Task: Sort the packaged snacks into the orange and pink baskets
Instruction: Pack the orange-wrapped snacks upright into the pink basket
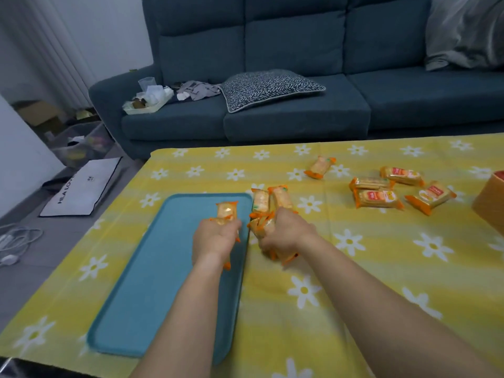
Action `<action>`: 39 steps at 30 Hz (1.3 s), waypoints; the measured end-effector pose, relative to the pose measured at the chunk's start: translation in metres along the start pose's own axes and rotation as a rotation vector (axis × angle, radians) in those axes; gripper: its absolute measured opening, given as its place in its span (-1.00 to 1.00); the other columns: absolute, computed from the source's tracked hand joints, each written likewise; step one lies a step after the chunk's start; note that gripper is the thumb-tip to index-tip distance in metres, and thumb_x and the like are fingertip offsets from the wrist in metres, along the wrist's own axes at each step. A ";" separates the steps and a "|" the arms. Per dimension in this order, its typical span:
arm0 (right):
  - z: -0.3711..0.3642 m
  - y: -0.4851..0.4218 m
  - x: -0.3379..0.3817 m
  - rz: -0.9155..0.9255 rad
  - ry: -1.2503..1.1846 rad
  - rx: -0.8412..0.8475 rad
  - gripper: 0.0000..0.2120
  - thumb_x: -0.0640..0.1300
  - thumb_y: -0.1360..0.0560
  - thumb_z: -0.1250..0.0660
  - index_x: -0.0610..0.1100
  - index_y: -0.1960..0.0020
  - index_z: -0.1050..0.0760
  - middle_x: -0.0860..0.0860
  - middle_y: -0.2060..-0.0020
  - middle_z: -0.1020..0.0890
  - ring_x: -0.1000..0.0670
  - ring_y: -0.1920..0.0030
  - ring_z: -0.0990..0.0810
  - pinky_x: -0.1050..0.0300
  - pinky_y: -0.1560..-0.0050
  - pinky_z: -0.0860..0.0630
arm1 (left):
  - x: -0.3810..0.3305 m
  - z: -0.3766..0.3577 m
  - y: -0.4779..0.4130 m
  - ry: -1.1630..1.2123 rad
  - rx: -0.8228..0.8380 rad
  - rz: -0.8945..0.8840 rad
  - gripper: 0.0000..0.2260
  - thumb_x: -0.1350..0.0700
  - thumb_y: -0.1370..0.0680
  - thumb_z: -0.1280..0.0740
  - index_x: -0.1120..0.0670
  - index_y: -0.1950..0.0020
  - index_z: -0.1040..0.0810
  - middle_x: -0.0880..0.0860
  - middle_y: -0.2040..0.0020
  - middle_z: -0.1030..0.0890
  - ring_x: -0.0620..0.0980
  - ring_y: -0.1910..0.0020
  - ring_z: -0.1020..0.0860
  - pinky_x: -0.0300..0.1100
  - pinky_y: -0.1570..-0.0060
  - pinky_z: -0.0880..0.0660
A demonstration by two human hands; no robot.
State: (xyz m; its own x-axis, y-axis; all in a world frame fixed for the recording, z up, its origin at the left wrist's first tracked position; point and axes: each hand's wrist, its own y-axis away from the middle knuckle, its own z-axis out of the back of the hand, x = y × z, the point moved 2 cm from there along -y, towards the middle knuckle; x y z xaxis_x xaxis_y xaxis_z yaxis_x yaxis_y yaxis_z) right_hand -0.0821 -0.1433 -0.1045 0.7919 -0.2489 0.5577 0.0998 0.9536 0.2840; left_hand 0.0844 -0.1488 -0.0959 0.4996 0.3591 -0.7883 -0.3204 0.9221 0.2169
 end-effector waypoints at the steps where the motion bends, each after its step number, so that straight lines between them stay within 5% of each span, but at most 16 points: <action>1: -0.003 0.001 0.002 0.002 0.108 -0.045 -0.54 0.09 -0.31 -0.47 -0.07 -0.07 -0.38 0.00 0.10 -0.61 -0.11 -0.04 -0.62 -0.08 -0.18 -0.42 | -0.005 -0.001 -0.006 0.054 -0.008 -0.009 -0.77 -0.05 -0.41 -0.47 0.12 0.18 -0.61 0.08 0.26 -0.64 0.12 0.19 -0.63 -0.13 0.30 -0.45; 5: 0.001 -0.001 -0.003 -0.028 0.113 -0.150 -0.49 0.09 -0.34 -0.45 -0.05 -0.17 -0.34 -0.03 -0.01 -0.65 -0.14 -0.14 -0.61 -0.09 -0.19 -0.33 | -0.038 -0.021 -0.022 0.172 0.062 -0.045 -0.61 -0.13 -0.21 -0.42 0.12 0.13 -0.64 0.13 0.17 -0.70 0.15 0.13 -0.66 0.01 0.11 -0.59; 10: 0.053 -0.028 -0.039 -0.148 -0.605 -0.409 -0.48 -0.06 -0.27 -0.58 -0.09 -0.13 -0.44 0.00 0.04 -0.61 -0.09 -0.03 -0.61 0.10 -0.02 -0.50 | -0.066 -0.051 -0.049 0.177 0.141 -0.098 -0.43 -0.19 -0.19 -0.46 0.14 -0.07 -0.63 0.13 0.05 -0.71 0.16 0.07 -0.66 -0.03 0.09 -0.61; 15: 0.046 -0.067 -0.032 -0.137 -0.679 -0.168 -0.51 0.07 -0.08 -0.52 -0.18 0.07 -0.66 -0.09 0.14 -0.73 -0.11 0.09 -0.71 -0.04 0.08 -0.66 | -0.079 -0.074 -0.050 0.091 0.201 -0.099 -0.62 -0.08 -0.40 -0.49 0.20 -0.01 -0.63 0.14 0.06 -0.68 0.16 0.09 -0.65 -0.11 0.17 -0.54; 18: 0.040 -0.077 -0.024 -0.115 -0.700 -0.100 -0.64 -0.01 -0.23 -0.51 -0.20 0.05 -0.69 -0.12 0.13 -0.74 -0.11 0.12 -0.70 -0.02 0.06 -0.63 | -0.081 -0.077 -0.046 0.089 0.172 -0.077 -0.73 -0.03 -0.51 -0.43 0.12 0.24 -0.50 0.13 0.14 -0.59 0.20 0.02 -0.60 -0.05 0.00 -0.56; 23: 0.032 -0.071 -0.026 -0.122 -1.008 -0.033 -0.82 -0.18 -0.34 -0.52 -0.19 0.09 -0.62 -0.13 0.24 -0.68 -0.05 0.35 -0.65 0.12 0.31 -0.56 | -0.070 -0.073 -0.045 0.270 0.177 0.026 -0.66 -0.14 -0.28 -0.45 0.11 0.16 -0.62 0.12 0.16 -0.68 0.19 0.08 -0.67 0.09 -0.02 -0.65; 26: 0.028 -0.058 -0.026 -0.161 -1.192 -0.014 -0.52 -0.17 -0.33 -0.55 -0.24 -0.21 -0.52 -0.21 0.07 -0.71 -0.12 0.25 -0.71 0.01 0.29 -0.63 | -0.059 -0.072 -0.041 0.347 0.174 0.070 -0.54 -0.15 -0.19 -0.43 0.12 0.04 -0.66 0.17 0.07 -0.71 0.21 0.10 -0.68 0.15 0.06 -0.67; 30: 0.028 -0.029 -0.022 -0.153 -1.228 -0.018 -0.70 -0.21 -0.43 -0.52 -0.19 -0.07 -0.47 -0.14 0.17 -0.68 -0.10 0.24 -0.67 -0.06 0.13 -0.64 | -0.055 -0.057 -0.015 0.399 0.168 0.066 -0.78 -0.02 -0.42 -0.47 0.12 0.13 -0.61 0.17 0.14 -0.68 0.20 0.15 -0.67 0.07 0.22 -0.65; 34: 0.038 0.003 -0.015 -0.110 -1.341 -0.014 -0.42 -0.14 -0.31 -0.58 -0.22 -0.27 -0.50 -0.19 0.01 -0.72 -0.17 0.07 -0.74 -0.13 0.04 -0.68 | -0.058 -0.036 0.014 0.485 0.232 0.100 -0.80 0.04 -0.45 -0.48 0.16 0.09 -0.61 0.16 0.24 -0.64 0.14 0.30 -0.60 -0.11 0.39 -0.54; 37: 0.056 0.040 -0.015 -0.054 -1.335 -0.056 -0.52 -0.15 -0.38 -0.55 -0.25 -0.25 -0.56 -0.23 -0.07 -0.71 -0.19 -0.04 -0.71 -0.16 -0.10 -0.63 | -0.067 -0.028 0.045 0.534 0.298 0.079 -0.73 0.00 -0.40 -0.49 0.15 0.04 -0.66 0.18 0.22 -0.68 0.16 0.27 -0.63 0.17 0.16 -0.64; 39: 0.075 0.078 -0.026 -0.030 -1.307 -0.102 -0.53 -0.13 -0.37 -0.56 -0.25 -0.22 -0.59 -0.21 -0.04 -0.72 -0.18 -0.03 -0.71 -0.17 -0.11 -0.62 | -0.080 -0.033 0.079 0.531 0.348 0.034 -0.73 -0.03 -0.41 -0.48 0.13 0.02 -0.68 0.15 0.20 -0.71 0.16 0.23 -0.66 0.14 0.13 -0.62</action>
State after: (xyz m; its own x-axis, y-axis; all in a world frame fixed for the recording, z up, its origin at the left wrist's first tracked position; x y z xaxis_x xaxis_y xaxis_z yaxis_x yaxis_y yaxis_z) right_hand -0.1396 -0.0750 -0.0383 -0.3712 -0.1941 0.9080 0.1976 0.9390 0.2815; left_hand -0.0075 -0.1097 -0.0348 -0.0021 0.3504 -0.9366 -0.0041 0.9366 0.3504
